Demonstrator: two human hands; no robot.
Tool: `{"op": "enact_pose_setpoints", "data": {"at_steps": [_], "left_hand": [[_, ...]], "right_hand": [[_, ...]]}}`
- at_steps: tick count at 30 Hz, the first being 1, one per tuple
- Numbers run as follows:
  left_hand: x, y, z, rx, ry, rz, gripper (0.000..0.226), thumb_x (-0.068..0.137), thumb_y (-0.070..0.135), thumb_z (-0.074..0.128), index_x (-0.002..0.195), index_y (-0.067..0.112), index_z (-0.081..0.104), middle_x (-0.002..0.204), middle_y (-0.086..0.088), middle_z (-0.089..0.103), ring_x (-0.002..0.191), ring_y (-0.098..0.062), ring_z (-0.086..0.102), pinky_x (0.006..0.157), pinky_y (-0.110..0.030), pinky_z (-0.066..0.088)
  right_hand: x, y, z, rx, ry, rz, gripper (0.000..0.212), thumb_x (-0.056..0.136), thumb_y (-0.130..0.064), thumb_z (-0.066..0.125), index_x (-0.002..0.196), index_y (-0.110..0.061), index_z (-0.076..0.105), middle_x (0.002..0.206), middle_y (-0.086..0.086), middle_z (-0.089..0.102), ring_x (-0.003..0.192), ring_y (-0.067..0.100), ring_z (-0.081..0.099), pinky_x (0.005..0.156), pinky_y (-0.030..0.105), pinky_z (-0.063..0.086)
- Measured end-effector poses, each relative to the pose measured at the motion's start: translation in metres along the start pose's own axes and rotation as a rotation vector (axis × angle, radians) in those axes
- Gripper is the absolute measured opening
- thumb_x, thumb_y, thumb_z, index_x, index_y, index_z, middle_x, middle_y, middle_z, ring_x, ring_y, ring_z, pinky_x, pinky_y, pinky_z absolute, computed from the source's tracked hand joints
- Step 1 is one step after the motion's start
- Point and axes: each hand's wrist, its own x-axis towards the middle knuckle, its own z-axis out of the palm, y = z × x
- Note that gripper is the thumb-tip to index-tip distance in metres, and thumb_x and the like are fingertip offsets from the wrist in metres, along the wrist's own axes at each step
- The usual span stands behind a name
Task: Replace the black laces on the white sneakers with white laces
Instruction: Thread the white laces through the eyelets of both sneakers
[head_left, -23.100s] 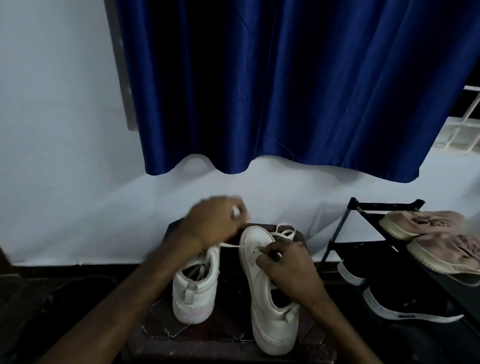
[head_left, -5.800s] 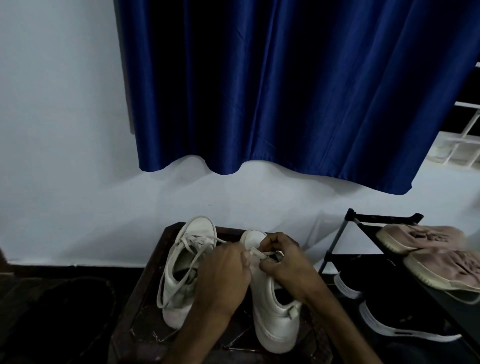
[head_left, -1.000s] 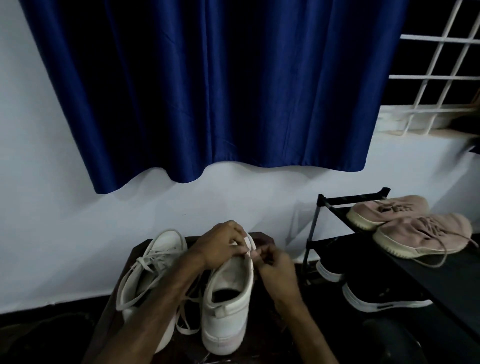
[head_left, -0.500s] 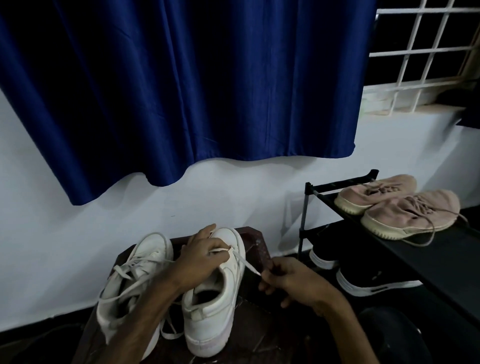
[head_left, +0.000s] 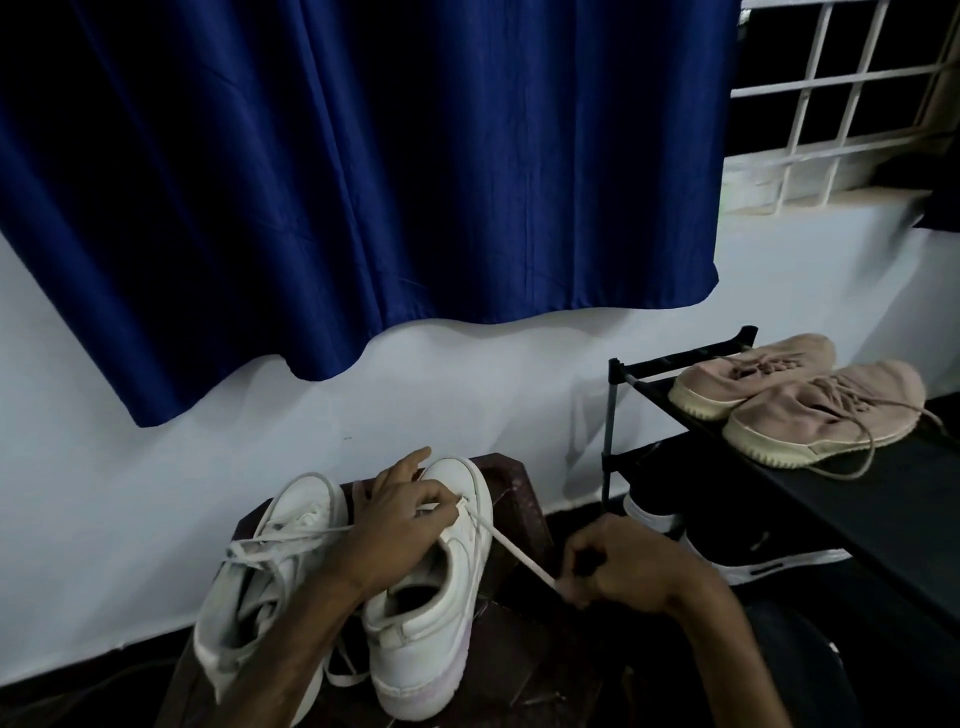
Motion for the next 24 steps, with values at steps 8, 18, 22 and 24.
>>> {"op": "enact_pose_setpoints", "data": {"at_steps": [8, 18, 22, 24], "left_hand": [[-0.002, 0.000, 0.004, 0.095, -0.004, -0.002, 0.020, 0.072, 0.048, 0.042, 0.078, 0.041, 0.060, 0.155, 0.019, 0.024, 0.142, -0.004, 0.021, 0.117, -0.046, -0.011], [0.000, 0.004, 0.003, 0.142, -0.003, 0.007, 0.019, 0.072, 0.046, 0.039, 0.077, 0.044, 0.057, 0.155, 0.020, 0.023, 0.143, -0.003, 0.019, 0.117, -0.048, -0.014], [-0.003, 0.003, 0.003, 0.174, 0.008, 0.000, 0.020, 0.073, 0.048, 0.037, 0.079, 0.044, 0.057, 0.156, 0.019, 0.021, 0.143, -0.004, 0.018, 0.118, -0.049, -0.012], [-0.004, 0.003, 0.004, 0.183, 0.011, 0.004, 0.019, 0.074, 0.049, 0.037, 0.077, 0.045, 0.055, 0.156, 0.019, 0.021, 0.142, -0.004, 0.018, 0.118, -0.049, -0.012]], "right_hand": [[0.048, -0.049, 0.037, 0.152, 0.441, -0.204, 0.021, 0.087, -0.038, 0.068, 0.089, -0.017, 0.072, 0.078, -0.014, 0.065, 0.070, 0.000, 0.058, 0.063, 0.008, 0.041], [0.013, -0.010, 0.004, -0.158, 0.078, 0.122, 0.013, 0.080, -0.032, 0.070, 0.091, -0.026, 0.075, 0.100, -0.006, 0.072, 0.094, 0.012, 0.066, 0.087, 0.028, 0.052], [0.037, -0.039, 0.024, -0.009, 0.361, -0.113, 0.030, 0.086, -0.046, 0.066, 0.086, -0.016, 0.071, 0.083, -0.004, 0.070, 0.077, 0.011, 0.063, 0.073, 0.028, 0.052], [0.049, -0.051, 0.040, 0.087, 0.451, -0.197, 0.021, 0.085, -0.036, 0.071, 0.081, -0.016, 0.070, 0.079, -0.013, 0.063, 0.072, 0.005, 0.056, 0.063, 0.011, 0.042]]}}
